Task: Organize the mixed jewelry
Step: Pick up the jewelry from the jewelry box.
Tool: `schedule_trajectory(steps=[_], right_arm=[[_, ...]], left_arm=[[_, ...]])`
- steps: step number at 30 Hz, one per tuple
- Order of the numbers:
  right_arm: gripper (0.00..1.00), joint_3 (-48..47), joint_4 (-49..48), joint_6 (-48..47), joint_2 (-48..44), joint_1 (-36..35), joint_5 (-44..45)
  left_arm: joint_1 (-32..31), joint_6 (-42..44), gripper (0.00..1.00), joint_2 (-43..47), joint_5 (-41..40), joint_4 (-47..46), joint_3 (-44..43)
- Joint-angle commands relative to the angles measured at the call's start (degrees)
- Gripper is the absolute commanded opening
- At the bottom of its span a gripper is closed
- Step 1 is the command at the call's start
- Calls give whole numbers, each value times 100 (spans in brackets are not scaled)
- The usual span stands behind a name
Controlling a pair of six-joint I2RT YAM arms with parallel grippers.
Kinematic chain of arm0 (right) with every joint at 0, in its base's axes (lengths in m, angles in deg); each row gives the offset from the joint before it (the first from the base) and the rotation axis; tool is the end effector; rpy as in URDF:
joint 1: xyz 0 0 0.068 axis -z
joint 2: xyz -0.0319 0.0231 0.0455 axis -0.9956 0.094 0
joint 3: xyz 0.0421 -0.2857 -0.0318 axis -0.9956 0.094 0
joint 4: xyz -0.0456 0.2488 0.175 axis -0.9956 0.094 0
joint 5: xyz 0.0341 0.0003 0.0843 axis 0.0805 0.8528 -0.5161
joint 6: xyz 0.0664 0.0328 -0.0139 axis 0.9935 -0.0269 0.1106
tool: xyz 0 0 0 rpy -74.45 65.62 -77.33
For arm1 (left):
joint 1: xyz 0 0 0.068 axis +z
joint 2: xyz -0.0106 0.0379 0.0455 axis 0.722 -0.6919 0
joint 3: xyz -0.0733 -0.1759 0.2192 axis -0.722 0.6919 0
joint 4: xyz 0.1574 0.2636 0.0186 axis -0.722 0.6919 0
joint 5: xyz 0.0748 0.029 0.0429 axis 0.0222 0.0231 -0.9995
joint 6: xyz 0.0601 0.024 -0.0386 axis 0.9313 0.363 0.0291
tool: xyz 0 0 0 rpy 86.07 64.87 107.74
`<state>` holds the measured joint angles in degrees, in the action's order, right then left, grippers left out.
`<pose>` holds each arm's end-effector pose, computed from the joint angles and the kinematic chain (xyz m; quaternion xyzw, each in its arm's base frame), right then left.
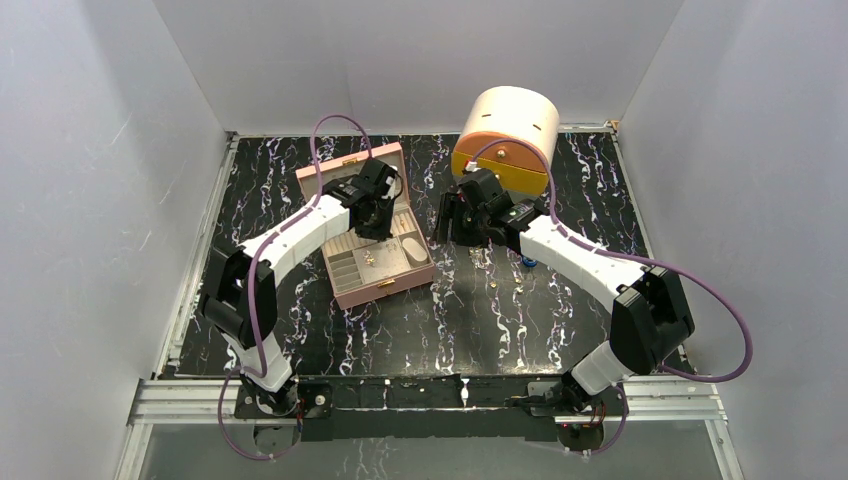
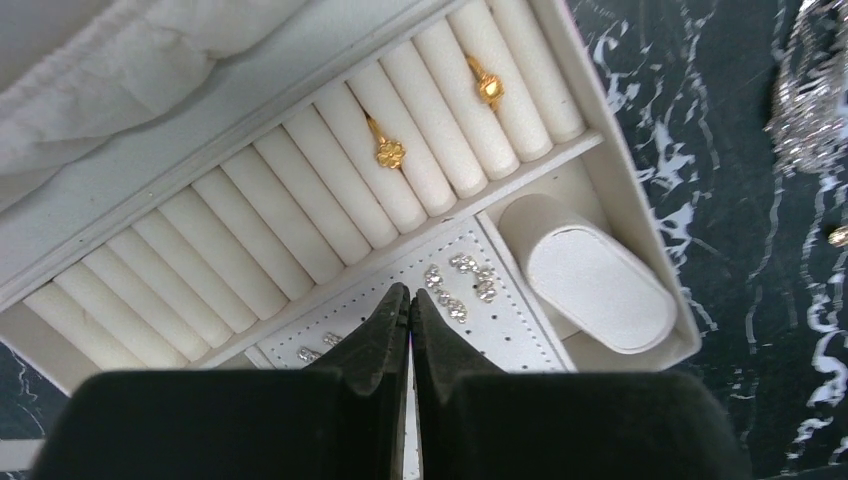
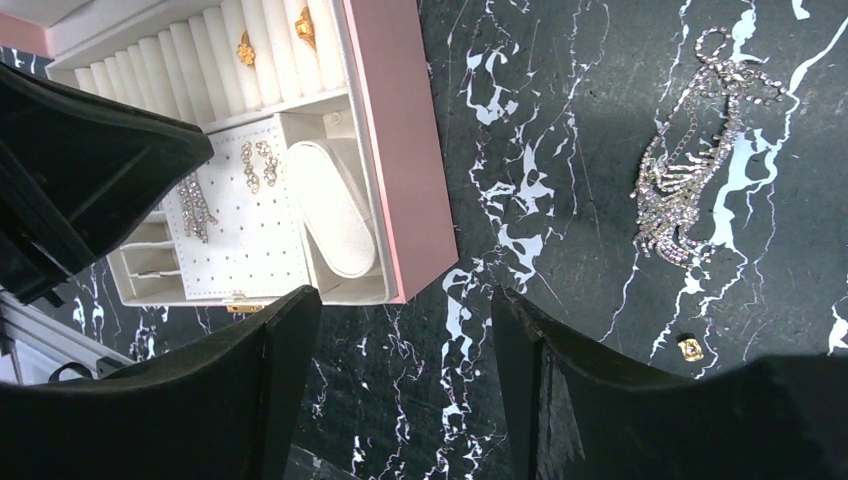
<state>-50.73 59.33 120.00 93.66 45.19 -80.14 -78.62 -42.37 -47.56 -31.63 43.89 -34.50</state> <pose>0.3135 0.2542 0.2634 -0.0053 0.9180 0.2315 0.3219 0.3721 -0.2275 0.2306 0.1014 0.9471 -0.0770 0.2945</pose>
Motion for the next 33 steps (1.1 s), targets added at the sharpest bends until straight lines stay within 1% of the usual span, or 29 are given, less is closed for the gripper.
schedule_trajectory(steps=[1, 4, 6, 9, 10, 15, 18, 20, 24, 26, 28, 31, 33], right_arm=[[73, -31, -308, -44, -257, 30, -197], [74, 329, -1017, -112, -459, 30, -759], [76, 706, -1737, -127, -642, 25, -1164], [79, 1213, -2886, 8, -910, 31, -1647], [80, 1348, -3310, 50, -981, 31, -1759], [83, 1937, -4734, 436, -1228, 119, -2137], [83, 2511, -5951, 975, -1389, 310, -2191], [84, 2595, -6530, 1313, -1316, 427, -2305], [84, 1961, -6495, 1444, -780, 470, -2959], [84, 1566, -6398, 1487, -455, 476, -3354], [84, 1264, -6311, 1518, -203, 473, -3568], [83, 1122, -6442, 1544, -37, 471, -3627], [82, 1048, -6286, 1414, 9, 477, -3624]], left_arm=[[-29, -469, 0, 168, -106, 416, -484], [-21, -1167, 0, 377, 90, 461, -546], [-8, -1732, 0, 534, 214, 454, -560], [138, -2750, 0, 835, 647, 180, -377], [211, -3106, 0, 949, 937, 48, -263], [726, -4607, 0, 1526, 1927, -672, 303], [1084, -5202, 0, 1770, 2551, -903, 460], [1222, -5647, 0, 1873, 2974, -1146, 590], [1275, -6803, 0, 2077, 3571, -2033, 1169], [1287, -7414, 0, 2225, 3682, -2512, 1485], [1288, -7910, 0, 2331, 3754, -2913, 1733], [1297, -8319, 0, 2379, 3825, -3209, 1918], [1315, -8438, 0, 2377, 3850, -3251, 1944]])
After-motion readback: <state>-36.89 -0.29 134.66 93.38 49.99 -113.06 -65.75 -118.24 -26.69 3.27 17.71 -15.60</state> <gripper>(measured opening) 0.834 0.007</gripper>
